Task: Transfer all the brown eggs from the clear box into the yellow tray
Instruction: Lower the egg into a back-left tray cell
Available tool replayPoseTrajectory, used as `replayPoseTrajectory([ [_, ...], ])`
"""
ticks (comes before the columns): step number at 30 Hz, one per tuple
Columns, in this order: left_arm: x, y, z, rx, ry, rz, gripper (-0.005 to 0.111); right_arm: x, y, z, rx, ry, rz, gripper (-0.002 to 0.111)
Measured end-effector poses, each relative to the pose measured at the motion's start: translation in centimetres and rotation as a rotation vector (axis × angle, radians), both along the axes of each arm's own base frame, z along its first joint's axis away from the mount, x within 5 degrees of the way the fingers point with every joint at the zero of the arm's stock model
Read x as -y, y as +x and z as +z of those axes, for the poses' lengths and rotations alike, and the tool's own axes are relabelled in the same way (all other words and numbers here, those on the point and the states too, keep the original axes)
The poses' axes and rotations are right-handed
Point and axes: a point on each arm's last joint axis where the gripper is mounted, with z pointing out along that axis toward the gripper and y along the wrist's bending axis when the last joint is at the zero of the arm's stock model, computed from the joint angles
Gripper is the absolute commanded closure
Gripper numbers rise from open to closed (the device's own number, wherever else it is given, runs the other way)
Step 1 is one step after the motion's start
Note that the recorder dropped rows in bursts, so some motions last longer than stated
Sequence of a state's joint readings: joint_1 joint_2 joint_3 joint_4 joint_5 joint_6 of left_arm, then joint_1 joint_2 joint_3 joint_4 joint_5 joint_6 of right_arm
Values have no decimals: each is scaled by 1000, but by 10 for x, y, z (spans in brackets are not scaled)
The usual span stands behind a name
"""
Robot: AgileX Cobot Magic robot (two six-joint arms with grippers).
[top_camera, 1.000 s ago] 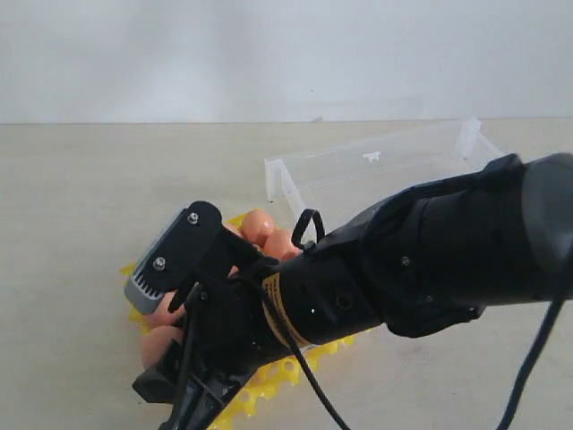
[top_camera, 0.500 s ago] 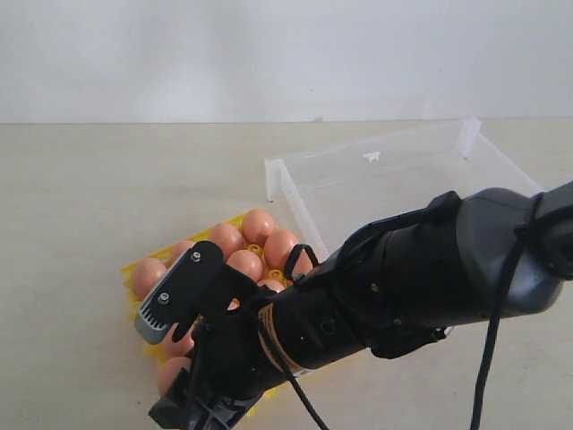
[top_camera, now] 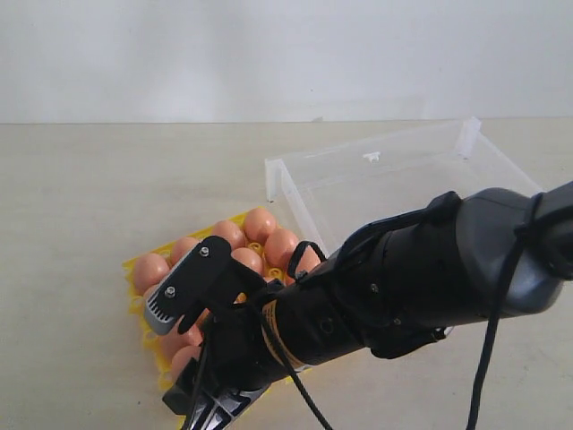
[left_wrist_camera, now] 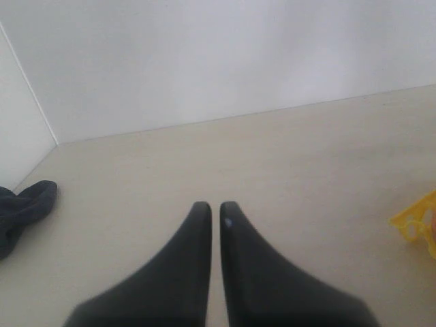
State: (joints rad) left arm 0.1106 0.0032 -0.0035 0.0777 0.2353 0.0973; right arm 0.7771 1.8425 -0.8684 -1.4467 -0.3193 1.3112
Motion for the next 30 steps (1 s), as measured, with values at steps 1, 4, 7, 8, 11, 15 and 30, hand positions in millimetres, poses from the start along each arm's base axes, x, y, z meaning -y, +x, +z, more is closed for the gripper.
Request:
replayPoseTrajectory([
  [1, 0, 0, 0, 0, 0, 0, 103, 0, 0, 0, 0, 0, 0, 68],
  [4, 0, 0, 0, 0, 0, 0, 103, 0, 0, 0, -10, 9, -18, 68],
  [7, 0, 0, 0, 0, 0, 0, 103, 0, 1, 1, -18, 17, -33, 68],
  [8, 0, 0, 0, 0, 0, 0, 103, 0, 1, 1, -20, 19, -36, 68],
  [11, 0, 0, 0, 0, 0, 0, 103, -1, 1, 1, -21, 21, -37, 51],
  [15, 0, 0, 0, 0, 0, 0, 103, -2, 0, 2, -31, 35, -27, 42],
  [30, 0, 0, 0, 0, 0, 0, 103, 0, 3, 16, 24, 40, -57, 42],
])
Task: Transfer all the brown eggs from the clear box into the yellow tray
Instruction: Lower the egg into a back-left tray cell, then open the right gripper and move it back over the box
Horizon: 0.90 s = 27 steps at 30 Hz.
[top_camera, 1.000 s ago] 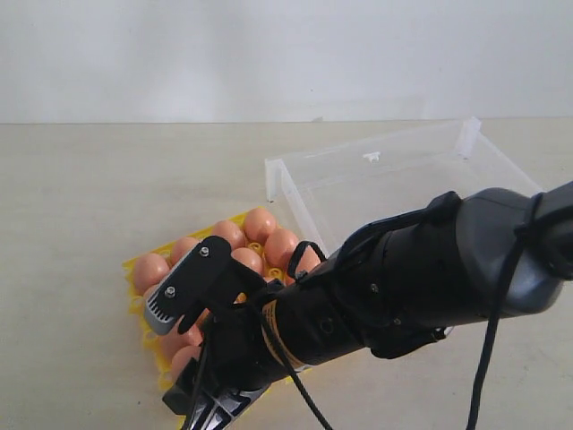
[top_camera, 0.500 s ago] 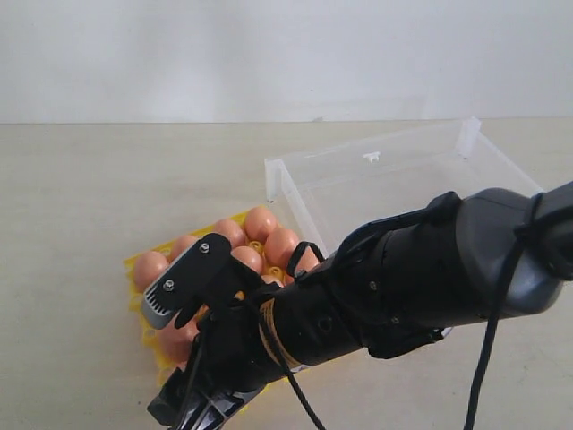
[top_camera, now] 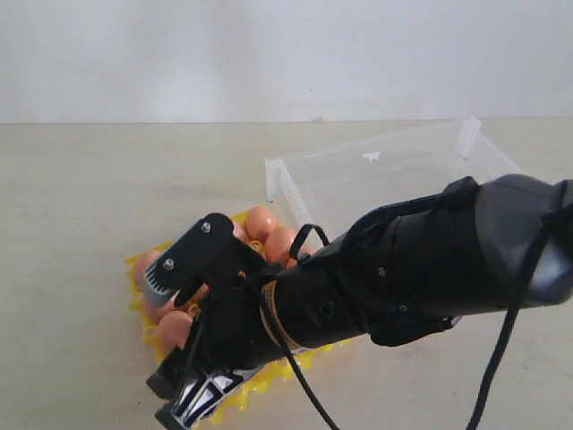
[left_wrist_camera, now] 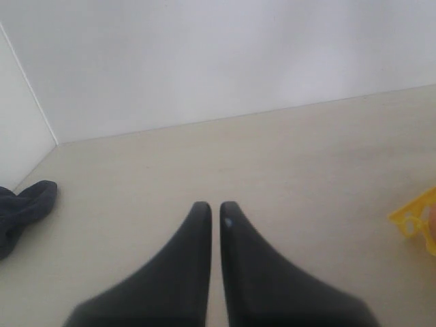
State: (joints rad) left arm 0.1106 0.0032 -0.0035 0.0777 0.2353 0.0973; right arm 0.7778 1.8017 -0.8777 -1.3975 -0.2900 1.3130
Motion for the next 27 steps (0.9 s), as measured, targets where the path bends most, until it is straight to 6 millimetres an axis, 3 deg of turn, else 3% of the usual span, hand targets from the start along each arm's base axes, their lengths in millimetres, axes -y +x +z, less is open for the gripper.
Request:
replayPoseTrajectory([
  [6, 0, 0, 0, 0, 0, 0, 103, 4, 7, 31, 103, 17, -65, 42],
  [8, 0, 0, 0, 0, 0, 0, 103, 5, 7, 37, 119, 27, -71, 49],
  [10, 0, 0, 0, 0, 0, 0, 103, 5, 7, 42, 123, 39, -77, 66],
  [13, 0, 0, 0, 0, 0, 0, 103, 6, 6, 45, 100, 60, -106, 109],
  [20, 0, 0, 0, 0, 0, 0, 103, 5, 3, 44, 7, 114, -150, 107],
  [27, 0, 0, 0, 0, 0, 0, 103, 18, -8, 21, -55, 46, -181, 109],
])
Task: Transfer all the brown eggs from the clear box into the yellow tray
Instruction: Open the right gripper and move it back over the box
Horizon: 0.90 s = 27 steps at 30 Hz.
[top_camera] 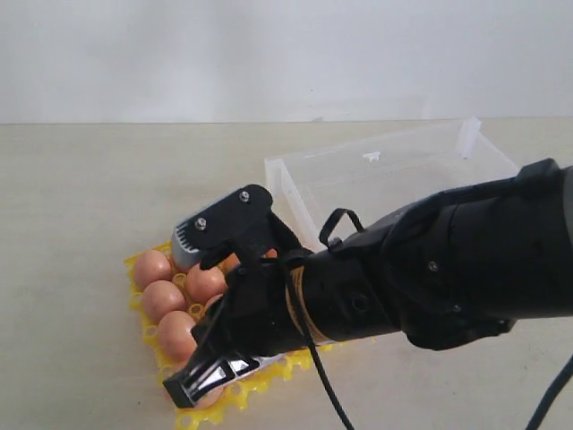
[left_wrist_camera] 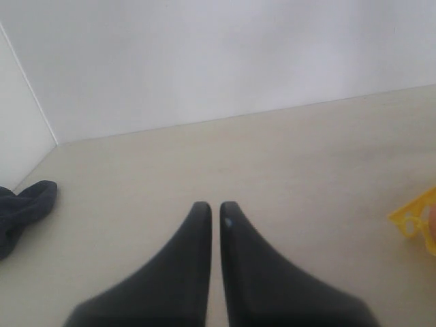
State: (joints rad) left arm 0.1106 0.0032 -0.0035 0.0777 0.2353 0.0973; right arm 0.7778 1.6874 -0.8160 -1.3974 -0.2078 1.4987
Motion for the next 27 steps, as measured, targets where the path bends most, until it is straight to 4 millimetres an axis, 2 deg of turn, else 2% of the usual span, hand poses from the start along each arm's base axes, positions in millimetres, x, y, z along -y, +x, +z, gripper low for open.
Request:
replayPoseTrajectory([
  [3, 0, 0, 0, 0, 0, 0, 103, 6, -4, -8, -18, -28, -11, 109],
  [8, 0, 0, 0, 0, 0, 0, 103, 9, -1, -9, -1, -61, -48, 109],
  [20, 0, 0, 0, 0, 0, 0, 103, 5, -2, -35, -78, -91, -20, 109],
  [27, 0, 0, 0, 0, 0, 0, 103, 4, -2, -40, -99, -93, -28, 109],
])
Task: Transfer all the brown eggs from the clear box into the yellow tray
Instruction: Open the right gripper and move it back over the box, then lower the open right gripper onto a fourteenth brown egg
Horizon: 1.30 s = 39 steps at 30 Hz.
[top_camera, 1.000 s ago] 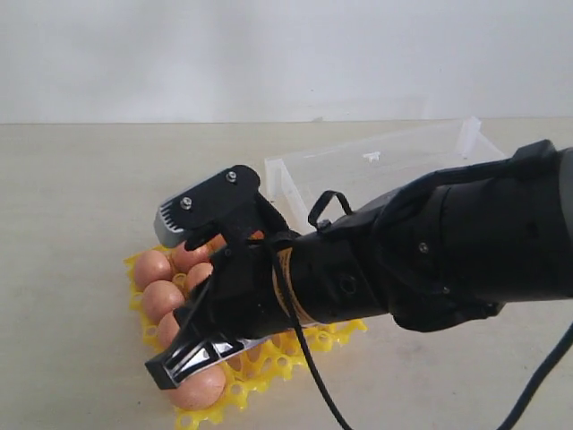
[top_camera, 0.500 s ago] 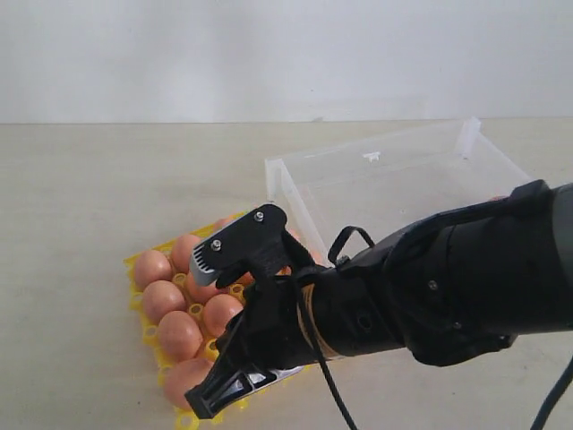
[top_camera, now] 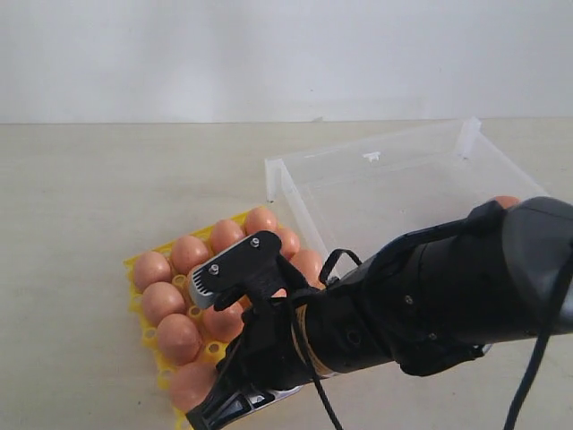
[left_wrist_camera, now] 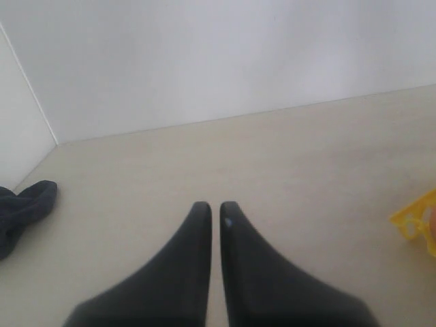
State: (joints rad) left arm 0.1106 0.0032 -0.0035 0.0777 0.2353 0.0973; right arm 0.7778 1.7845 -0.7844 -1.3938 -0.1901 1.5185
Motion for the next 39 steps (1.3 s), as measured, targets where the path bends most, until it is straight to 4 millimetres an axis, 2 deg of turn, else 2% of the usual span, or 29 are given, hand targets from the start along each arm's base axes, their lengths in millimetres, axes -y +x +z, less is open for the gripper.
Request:
replayPoseTrajectory([
  [7, 0, 0, 0, 0, 0, 0, 103, 0, 0, 1, -1, 2, -13, 109],
  [10, 0, 0, 0, 0, 0, 0, 103, 4, 3, 11, 44, -8, -46, 109],
  [16, 0, 0, 0, 0, 0, 0, 103, 32, 12, 65, 294, -77, -231, 109],
  [21, 0, 0, 0, 0, 0, 0, 103, 75, 17, 114, 578, -270, -449, 109],
  [24, 0, 0, 0, 0, 0, 0, 103, 103, 32, 133, 629, -380, -559, 109],
  [26, 0, 0, 0, 0, 0, 0, 103, 127, 50, 141, 575, -408, -625, 109],
  [30, 0, 0, 0, 0, 0, 0, 103, 182, 91, 143, 303, -409, -743, 109],
  [33, 0, 0, 0, 0, 0, 0, 103, 215, 114, 140, 99, -448, -672, 109],
  [36, 0, 0, 0, 0, 0, 0, 103, 233, 128, 133, -117, -466, -551, 109],
  [39, 0, 0, 0, 0, 0, 0, 103, 235, 136, 122, -226, -508, -428, 107],
])
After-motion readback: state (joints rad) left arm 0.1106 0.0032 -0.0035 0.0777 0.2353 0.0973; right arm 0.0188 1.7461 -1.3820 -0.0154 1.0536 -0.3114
